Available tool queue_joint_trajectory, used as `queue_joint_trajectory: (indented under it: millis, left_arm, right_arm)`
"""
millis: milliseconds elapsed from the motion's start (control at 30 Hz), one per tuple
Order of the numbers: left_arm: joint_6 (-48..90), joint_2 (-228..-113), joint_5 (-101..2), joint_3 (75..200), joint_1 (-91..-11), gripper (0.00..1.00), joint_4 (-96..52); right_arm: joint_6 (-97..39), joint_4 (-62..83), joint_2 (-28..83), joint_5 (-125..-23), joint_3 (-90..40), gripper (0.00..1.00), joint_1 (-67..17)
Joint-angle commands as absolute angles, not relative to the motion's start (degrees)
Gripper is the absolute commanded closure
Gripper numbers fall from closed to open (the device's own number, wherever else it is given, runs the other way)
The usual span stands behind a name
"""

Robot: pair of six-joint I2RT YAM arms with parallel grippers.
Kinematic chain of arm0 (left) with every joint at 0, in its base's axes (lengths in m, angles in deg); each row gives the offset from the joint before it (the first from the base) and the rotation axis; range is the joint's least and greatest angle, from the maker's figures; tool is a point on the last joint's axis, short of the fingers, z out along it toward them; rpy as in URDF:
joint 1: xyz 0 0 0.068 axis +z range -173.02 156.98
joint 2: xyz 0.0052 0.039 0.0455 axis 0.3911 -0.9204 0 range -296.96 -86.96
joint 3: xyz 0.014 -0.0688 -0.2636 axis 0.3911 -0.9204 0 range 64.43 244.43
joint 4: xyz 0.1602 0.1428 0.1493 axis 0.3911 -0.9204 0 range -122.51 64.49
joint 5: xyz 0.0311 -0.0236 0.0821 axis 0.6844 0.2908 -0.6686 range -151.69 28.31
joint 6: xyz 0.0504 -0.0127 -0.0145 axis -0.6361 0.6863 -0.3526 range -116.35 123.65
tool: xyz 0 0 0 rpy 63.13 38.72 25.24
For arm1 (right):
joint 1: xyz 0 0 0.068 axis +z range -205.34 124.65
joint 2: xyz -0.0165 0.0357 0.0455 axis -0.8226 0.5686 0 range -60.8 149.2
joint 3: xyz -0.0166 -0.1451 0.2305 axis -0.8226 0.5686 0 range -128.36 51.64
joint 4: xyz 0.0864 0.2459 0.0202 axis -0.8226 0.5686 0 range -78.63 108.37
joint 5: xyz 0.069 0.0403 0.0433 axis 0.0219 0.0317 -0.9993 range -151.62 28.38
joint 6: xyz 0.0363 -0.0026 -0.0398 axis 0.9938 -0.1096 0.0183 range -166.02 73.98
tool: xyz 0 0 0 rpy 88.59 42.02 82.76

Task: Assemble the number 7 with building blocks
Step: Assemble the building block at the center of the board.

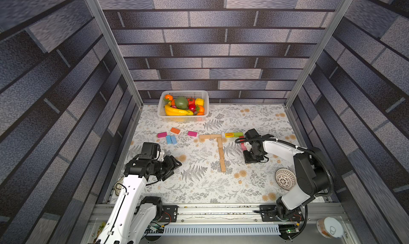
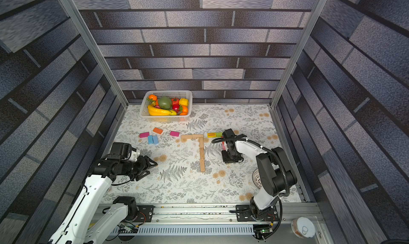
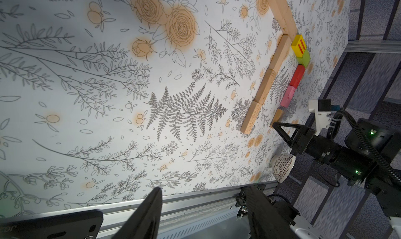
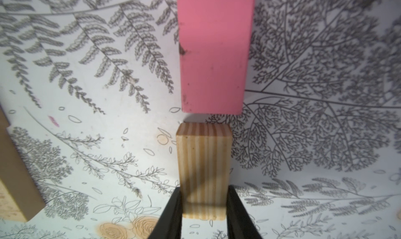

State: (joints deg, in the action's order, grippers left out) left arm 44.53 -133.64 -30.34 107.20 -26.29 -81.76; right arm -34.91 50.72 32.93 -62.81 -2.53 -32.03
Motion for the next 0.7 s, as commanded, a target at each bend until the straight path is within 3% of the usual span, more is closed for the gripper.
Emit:
queue_joint_trajectory:
  millis: [0, 667]
  left_arm:
    - [43.2, -134.0, -30.0, 107.1, -26.1, 0.36, -82.8]
    - [43.0, -135.3, -30.4, 108.0, -26.1, 0.36, -82.5]
  right_arm:
    - [-34.2, 49.6, 34.8, -62.7, -2.5, 0.73, -32.6]
    - [-34.1, 48.8, 36.2, -63.4, -3.1, 0.72, -33.0]
